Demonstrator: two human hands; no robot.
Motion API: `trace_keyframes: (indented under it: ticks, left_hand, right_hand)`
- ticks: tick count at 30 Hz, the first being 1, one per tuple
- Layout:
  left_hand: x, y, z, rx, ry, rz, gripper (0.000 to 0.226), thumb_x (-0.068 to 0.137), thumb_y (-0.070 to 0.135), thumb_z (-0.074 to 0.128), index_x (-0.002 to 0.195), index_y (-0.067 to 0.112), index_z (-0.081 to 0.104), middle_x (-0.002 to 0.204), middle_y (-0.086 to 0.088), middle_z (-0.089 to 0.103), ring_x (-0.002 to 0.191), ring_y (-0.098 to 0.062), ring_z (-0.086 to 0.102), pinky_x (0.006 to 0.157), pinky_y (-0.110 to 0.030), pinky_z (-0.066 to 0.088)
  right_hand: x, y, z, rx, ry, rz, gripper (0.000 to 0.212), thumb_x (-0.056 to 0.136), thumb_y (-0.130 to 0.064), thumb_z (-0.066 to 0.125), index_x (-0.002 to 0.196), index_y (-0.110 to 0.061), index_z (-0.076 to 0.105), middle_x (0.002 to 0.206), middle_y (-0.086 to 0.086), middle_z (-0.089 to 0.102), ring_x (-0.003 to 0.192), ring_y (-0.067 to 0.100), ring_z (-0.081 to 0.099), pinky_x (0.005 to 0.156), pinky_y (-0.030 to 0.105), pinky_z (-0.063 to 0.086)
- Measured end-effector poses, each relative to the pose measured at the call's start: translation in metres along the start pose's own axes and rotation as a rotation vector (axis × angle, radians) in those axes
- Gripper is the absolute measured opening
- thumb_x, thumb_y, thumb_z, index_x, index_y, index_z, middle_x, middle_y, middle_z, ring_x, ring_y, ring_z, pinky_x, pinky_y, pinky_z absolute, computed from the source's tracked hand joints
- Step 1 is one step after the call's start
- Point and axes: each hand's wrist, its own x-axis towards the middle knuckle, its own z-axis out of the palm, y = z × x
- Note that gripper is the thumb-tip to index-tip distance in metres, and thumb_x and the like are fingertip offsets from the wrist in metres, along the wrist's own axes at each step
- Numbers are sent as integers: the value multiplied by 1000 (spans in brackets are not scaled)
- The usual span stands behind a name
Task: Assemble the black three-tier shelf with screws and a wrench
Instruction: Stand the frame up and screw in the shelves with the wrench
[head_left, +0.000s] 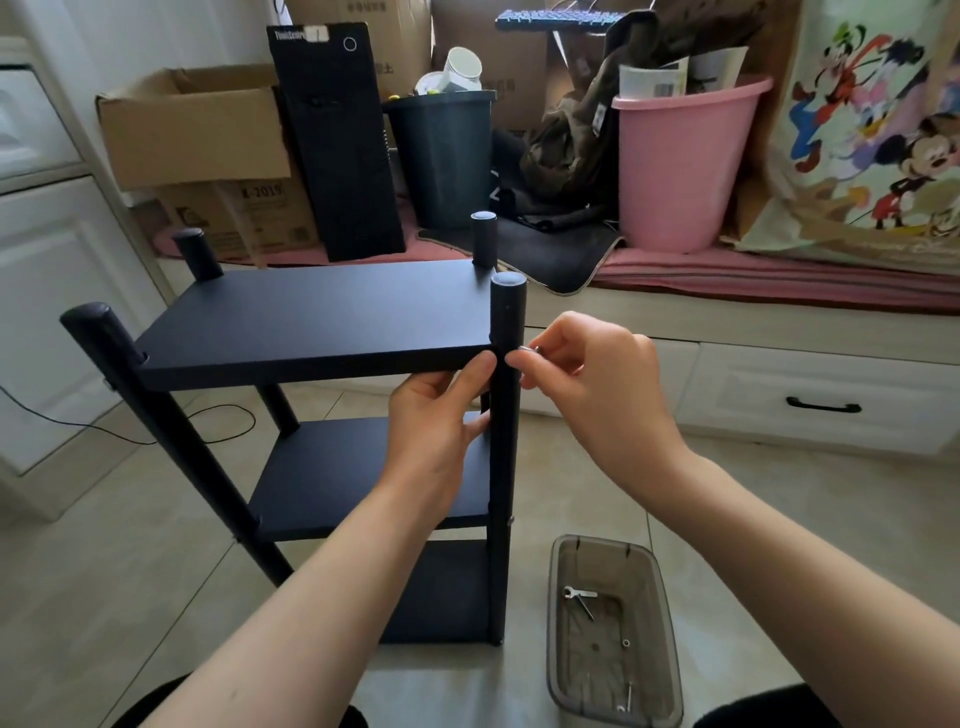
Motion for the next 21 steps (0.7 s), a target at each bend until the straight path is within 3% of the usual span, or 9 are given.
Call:
trace_keyframes:
  ticks: [3,7,11,12,16,21]
  left_hand:
    - [1,0,-2,13,-13,7,41,81,33,67,116,11,70,111,-4,76,108,-19,71,88,-44,55]
    - [1,1,-3,9,-12,-8,44,82,33,68,119,10,69,113,-4,76,111,-19,70,90,-44,55]
    - [0,1,-2,6,-14,-13,42,83,32,68,118,9,70,112,-4,76,111,-18,70,88,-41,55]
    - [0,2,-2,4,-15,-13,44,81,33,68,118,9,70,112,-4,76,111,-18,70,87,-40,55]
    - [-1,3,-3,12,-20,-8,37,81,33,68,112,13,72,111,-5,76,110,-19,70,88,-41,55]
    - [0,3,-2,9,-14,-6,32,81,33,69,109,17,73,110,-2,76,108,-17,71,85,-38,56]
  right_hand:
    - [2,-1,-2,52,-29,31,18,86,-26,76,76,-13,68,62,-10,69,58,-2,65,58,10,46]
    - [2,0,-6,96,-119,65,17,85,-28,76,72,-20,68,61,-9,70,57,-1,65,57,10,47]
    - [2,3,-12,137,-237,102,10,89,-16,71,80,-19,74,69,-5,74,66,11,71,70,30,60]
    - [2,3,-13,124,-246,95,11,91,-15,69,83,-17,75,70,-5,74,66,11,71,71,30,60]
    - [5,-2,-15,-56,-244,-27,19,96,-21,63,80,-15,73,66,-6,71,59,0,64,62,11,49]
    - [7,-6,-18,-295,-267,-140,20,99,-24,58,79,-20,62,69,-4,66,61,2,57,61,10,43]
